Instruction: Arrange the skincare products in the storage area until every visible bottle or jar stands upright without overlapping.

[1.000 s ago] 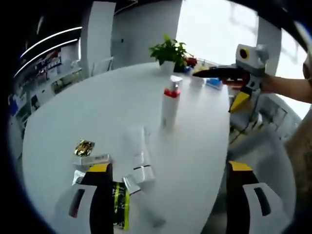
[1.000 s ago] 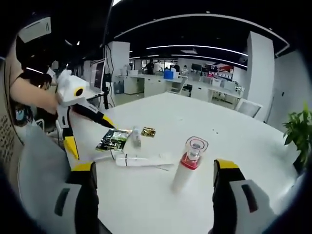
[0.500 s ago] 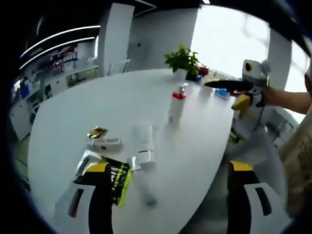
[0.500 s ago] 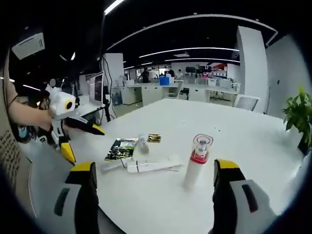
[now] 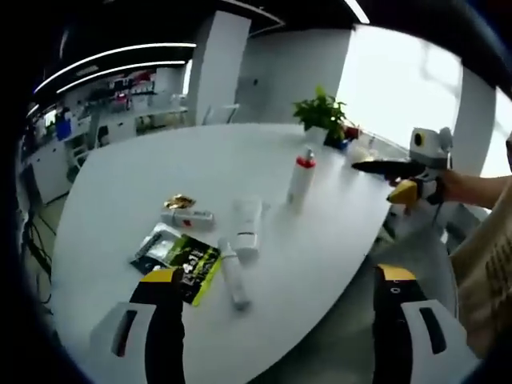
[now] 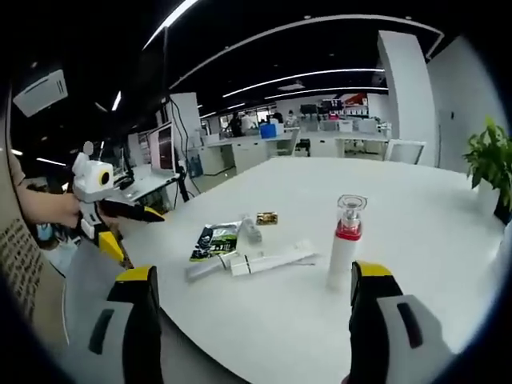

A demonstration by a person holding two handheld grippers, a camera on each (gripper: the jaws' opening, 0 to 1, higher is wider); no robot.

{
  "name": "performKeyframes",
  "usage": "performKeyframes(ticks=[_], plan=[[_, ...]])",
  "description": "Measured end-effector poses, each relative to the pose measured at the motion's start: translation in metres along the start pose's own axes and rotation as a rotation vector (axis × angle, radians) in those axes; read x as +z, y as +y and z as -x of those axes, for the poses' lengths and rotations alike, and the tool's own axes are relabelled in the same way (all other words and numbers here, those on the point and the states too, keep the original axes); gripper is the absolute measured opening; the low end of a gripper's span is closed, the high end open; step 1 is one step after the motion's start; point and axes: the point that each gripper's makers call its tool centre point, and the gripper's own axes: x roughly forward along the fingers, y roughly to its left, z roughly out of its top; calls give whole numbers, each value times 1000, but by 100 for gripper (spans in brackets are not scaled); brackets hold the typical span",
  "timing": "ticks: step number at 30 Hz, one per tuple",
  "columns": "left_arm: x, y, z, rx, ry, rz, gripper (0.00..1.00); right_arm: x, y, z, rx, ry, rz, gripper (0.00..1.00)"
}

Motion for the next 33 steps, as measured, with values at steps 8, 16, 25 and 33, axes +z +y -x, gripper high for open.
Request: performKeyframes(ticks=[8,16,25,33], plan=[[-15,8,11,62,-15,45,96,-12,14,-1,9,-2,-50,99],[-28,7,14,74,-14,72,96,-20,18,0,3,-5,-78,98],[-29,10,12,80,-7,69,95,-32,25,0,14,18,-78,98],[-29,10,11,84,3,69,96,-32,26,-1,25,21,-68,98]])
